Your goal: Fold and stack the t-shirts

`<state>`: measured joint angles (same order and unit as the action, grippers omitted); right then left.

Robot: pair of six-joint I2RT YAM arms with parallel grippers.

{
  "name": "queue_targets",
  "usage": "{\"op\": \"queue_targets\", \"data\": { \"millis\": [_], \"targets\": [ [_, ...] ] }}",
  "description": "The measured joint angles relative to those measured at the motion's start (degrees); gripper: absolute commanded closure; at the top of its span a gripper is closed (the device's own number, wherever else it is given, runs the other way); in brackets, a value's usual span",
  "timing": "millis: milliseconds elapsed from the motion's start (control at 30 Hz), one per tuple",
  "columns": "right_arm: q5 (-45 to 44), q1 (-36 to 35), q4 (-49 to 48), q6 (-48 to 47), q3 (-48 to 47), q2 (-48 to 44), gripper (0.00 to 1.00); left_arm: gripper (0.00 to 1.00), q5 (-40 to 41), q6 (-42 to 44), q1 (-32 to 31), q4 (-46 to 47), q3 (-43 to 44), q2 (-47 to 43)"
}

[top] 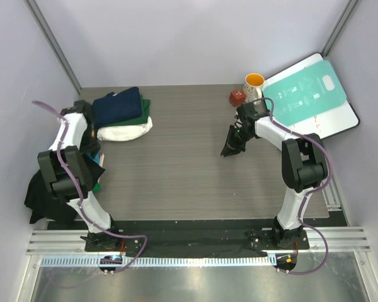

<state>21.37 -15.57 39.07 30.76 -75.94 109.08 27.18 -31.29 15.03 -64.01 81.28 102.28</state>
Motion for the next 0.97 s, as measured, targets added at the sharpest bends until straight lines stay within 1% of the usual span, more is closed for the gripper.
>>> {"op": "queue_targets", "data": {
  "millis": [33, 100, 200, 267, 333, 400, 467, 567, 733, 867, 967],
  "targets": [
    [-0.3, 0.0, 0.0, 0.0, 0.4, -1.3, 0.79, 0.43, -1.4, -0.4, -2.1, 0.0, 1.4, 0.0],
    [-0.8, 0.0, -0.2, 0.2, 1.4, -3.8, 0.78, 0.40, -4.0, -1.6, -8.7, -0.4, 6.3, 0.3],
    [-1.2, 0.0, -0.4, 0.5, 2.7, -7.0, 0.78, 0.37, -7.7, -3.1, -19.5, -0.6, 16.3, 1.9],
    [-1.3, -0.1, -0.5, 0.5, 2.9, -7.5, 0.78, 0.35, -10.5, -3.8, -27.0, -0.3, 23.9, 4.0],
    [-1.5, -0.1, -0.9, 0.4, 3.4, -7.6, 0.78, 0.34, -12.9, -4.2, -33.6, 0.3, 29.3, 5.9],
    [-1.6, -0.2, -0.8, 0.4, 4.0, -7.6, 0.78, 0.34, -15.3, -4.3, -39.1, 1.1, 31.3, 7.0],
    [-1.7, -0.3, -0.9, 0.4, 4.2, -7.6, 0.78, 0.34, -17.2, -4.3, -42.9, 1.1, 31.3, 7.5],
    [-1.7, -0.5, -1.0, 0.4, 4.3, -7.6, 0.78, 0.34, -18.9, -4.3, -45.5, 1.2, 30.1, 8.2],
    [-1.7, -0.5, -1.2, 0.4, 4.4, -7.6, 0.78, 0.34, -19.8, -4.3, -45.2, 1.4, 26.2, 8.2],
    [-1.8, -0.5, -1.3, 0.4, 4.8, -7.6, 0.78, 0.35, -20.3, -4.4, -44.9, 1.7, 25.2, 8.2],
    [-1.8, -0.5, -1.3, 0.4, 5.0, -7.6, 0.78, 0.35, -20.8, -4.4, -44.9, 2.4, 25.0, 8.1]
  ]
}}
